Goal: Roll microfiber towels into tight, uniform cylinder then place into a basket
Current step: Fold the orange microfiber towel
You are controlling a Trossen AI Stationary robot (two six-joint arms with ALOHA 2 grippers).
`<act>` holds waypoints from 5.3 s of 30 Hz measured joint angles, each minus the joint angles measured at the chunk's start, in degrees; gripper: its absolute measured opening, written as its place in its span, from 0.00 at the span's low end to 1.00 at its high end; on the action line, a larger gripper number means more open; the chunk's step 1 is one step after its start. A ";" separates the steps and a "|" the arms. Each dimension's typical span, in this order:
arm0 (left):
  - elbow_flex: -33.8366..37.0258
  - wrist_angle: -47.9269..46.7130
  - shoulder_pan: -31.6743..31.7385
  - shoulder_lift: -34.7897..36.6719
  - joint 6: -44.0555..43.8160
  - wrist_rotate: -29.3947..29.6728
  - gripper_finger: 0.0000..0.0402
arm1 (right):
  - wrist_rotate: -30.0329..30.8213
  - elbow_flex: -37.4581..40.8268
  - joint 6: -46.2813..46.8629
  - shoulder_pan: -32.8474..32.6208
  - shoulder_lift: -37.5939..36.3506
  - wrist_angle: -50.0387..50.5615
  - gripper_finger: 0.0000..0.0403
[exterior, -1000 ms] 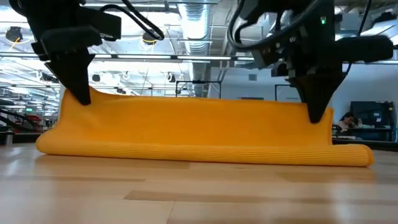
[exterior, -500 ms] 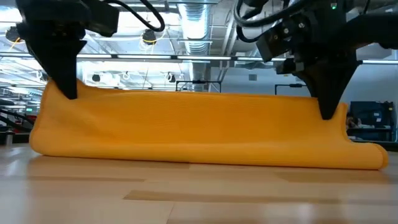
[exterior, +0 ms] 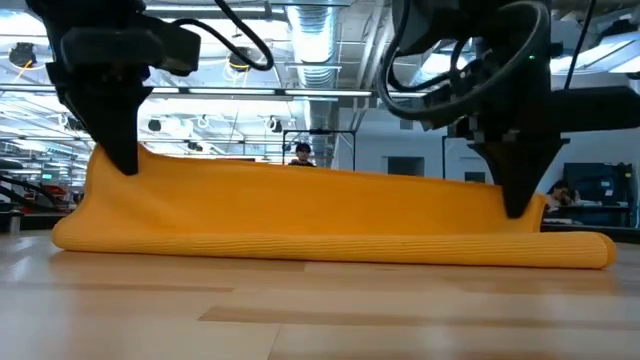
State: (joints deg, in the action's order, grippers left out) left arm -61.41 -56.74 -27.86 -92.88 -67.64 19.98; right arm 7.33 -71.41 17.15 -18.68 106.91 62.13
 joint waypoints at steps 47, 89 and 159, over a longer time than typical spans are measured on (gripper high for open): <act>0.98 3.30 6.88 -0.02 14.27 4.45 0.33 | -3.01 0.65 4.44 5.09 0.00 0.57 0.17; 7.45 10.19 2.93 4.42 18.18 9.69 0.33 | 14.27 25.20 -11.17 -3.24 -37.24 -40.10 0.36; 8.13 20.65 7.89 -3.67 21.60 10.55 0.04 | 13.75 25.24 -10.14 -5.18 -31.61 -43.39 0.33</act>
State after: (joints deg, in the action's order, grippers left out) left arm -53.28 -36.10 -19.97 -96.55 -46.04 30.52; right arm 21.08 -46.17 7.01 -23.86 75.31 18.74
